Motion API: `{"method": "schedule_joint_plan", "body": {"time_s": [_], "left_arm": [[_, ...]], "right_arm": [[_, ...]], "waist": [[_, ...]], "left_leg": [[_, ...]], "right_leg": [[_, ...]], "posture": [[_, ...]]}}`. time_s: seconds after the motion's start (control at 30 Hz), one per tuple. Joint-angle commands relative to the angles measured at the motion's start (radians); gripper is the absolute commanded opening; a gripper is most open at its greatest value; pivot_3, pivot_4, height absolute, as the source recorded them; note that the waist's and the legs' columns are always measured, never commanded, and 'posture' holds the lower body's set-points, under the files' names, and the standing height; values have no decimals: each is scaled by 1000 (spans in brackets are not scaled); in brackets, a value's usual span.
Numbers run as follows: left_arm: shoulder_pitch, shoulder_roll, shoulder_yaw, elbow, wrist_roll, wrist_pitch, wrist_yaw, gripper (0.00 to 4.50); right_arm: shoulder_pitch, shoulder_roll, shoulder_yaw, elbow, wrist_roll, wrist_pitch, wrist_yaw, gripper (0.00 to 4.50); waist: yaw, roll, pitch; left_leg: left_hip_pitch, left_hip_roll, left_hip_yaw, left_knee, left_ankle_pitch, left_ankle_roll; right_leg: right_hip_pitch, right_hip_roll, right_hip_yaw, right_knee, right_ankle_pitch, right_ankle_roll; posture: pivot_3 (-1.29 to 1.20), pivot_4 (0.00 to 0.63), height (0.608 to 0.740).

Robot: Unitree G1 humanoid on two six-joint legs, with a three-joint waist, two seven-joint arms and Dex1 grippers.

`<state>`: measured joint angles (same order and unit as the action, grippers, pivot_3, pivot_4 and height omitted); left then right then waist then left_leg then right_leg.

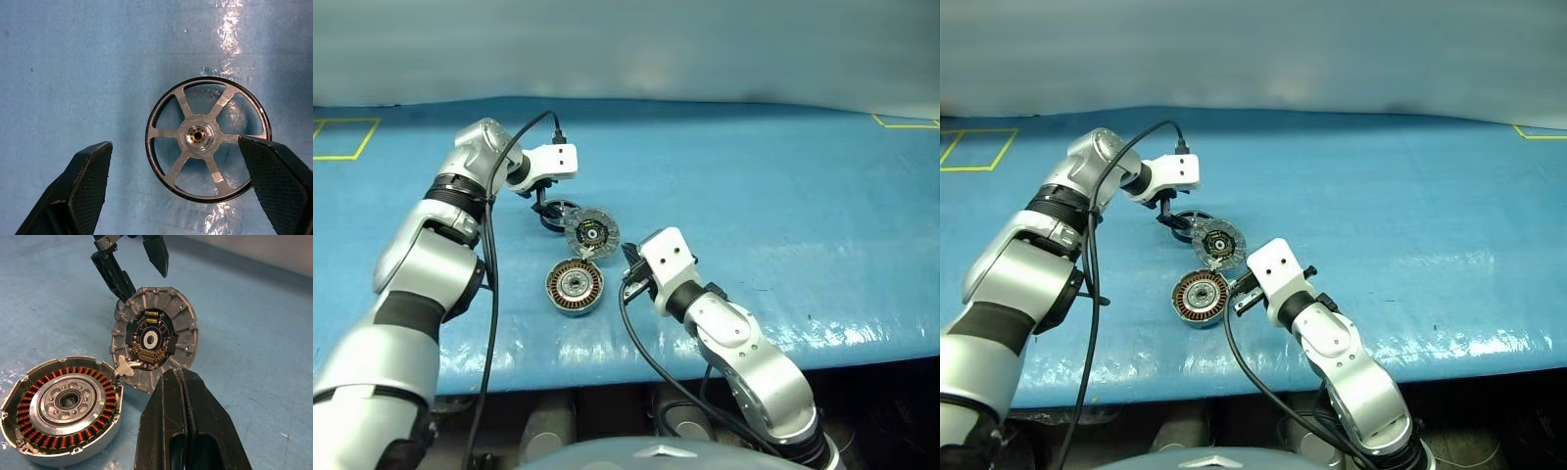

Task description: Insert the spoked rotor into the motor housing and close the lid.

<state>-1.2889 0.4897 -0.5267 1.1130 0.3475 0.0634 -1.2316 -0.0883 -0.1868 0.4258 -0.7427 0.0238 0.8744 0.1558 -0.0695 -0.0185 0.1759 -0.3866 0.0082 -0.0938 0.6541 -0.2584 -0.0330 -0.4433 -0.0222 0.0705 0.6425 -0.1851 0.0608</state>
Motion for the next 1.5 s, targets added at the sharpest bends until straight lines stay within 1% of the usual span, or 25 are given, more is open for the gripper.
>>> {"method": "schedule_joint_plan", "body": {"time_s": [0.03, 0.33, 0.57, 0.7, 0.87, 1.17, 1.33, 1.43, 1.5], "left_arm": [[-61, -2, -10, 28, 42, -49, -27, 4500], [-106, -54, -37, 93, 127, -119, -12, 4500], [-115, -80, -55, 106, 177, -162, -17, 4500], [-125, -88, -54, 111, 188, -167, -13, 4500], [-142, -95, -78, 127, 234, -180, 6, 4500], [-159, -110, -81, 158, 270, -160, 25, 4500], [-162, -120, -92, 170, 303, -133, 66, 4500], [-161, -133, -88, 177, 309, -103, 97, 3933], [-162, -136, -87, 179, 315, -89, 109, 3933]], "right_arm": [[10, 4, 9, -12, -7, -28, -3, 26], [14, -36, 9, -31, -4, 10, 21, 26], [33, -69, -27, -75, 17, 78, 44, 26], [32, -77, -30, -92, 25, 107, 42, 26], [29, -79, -23, -107, 26, 130, 37, 26], [45, -82, -25, -121, 21, 141, 21, 26], [46, -79, -19, -120, 23, 141, 14, 26], [41, -80, -16, -115, 22, 139, 14, 0], [38, -78, -14, -113, 22, 138, 14, 0]], "waist": [[0, 0, 0], [1, 0, 0], [1, 0, 0], [0, 0, 0], [1, 0, 0], [1, 0, 0], [0, 0, 0], [1, 0, 0], [0, 0, 0]], "left_leg": [[0, 0, 0, 0, 0, 0], [-1, 0, 0, 2, 0, 0], [-2, 0, -1, 4, 0, 0], [-4, -1, -2, 7, 0, 1], [-4, -1, -2, 8, 0, 1], [-5, -2, -2, 9, 0, 1], [-5, -2, -2, 9, 0, 1], [-5, -2, -3, 9, 0, 1], [-5, -2, -3, 10, 0, 1]], "right_leg": [[0, 0, 0, 0, 0, 0], [0, 0, 0, 0, 0, 1], [0, 0, 0, 1, 1, 1], [0, 0, 0, 1, 2, 3], [0, 0, 0, 1, 2, 3], [0, 0, 0, 1, 2, 4], [0, 0, 0, 2, 2, 4], [0, 0, 0, 2, 2, 4], [0, 0, 0, 2, 3, 4]], "posture": [[0, 150, 740], [0, 150, 740], [0, 150, 740], [0, 150, 740], [0, 150, 740], [0, 150, 740], [0, 150, 740], [0, 150, 740], [0, 150, 740]]}}
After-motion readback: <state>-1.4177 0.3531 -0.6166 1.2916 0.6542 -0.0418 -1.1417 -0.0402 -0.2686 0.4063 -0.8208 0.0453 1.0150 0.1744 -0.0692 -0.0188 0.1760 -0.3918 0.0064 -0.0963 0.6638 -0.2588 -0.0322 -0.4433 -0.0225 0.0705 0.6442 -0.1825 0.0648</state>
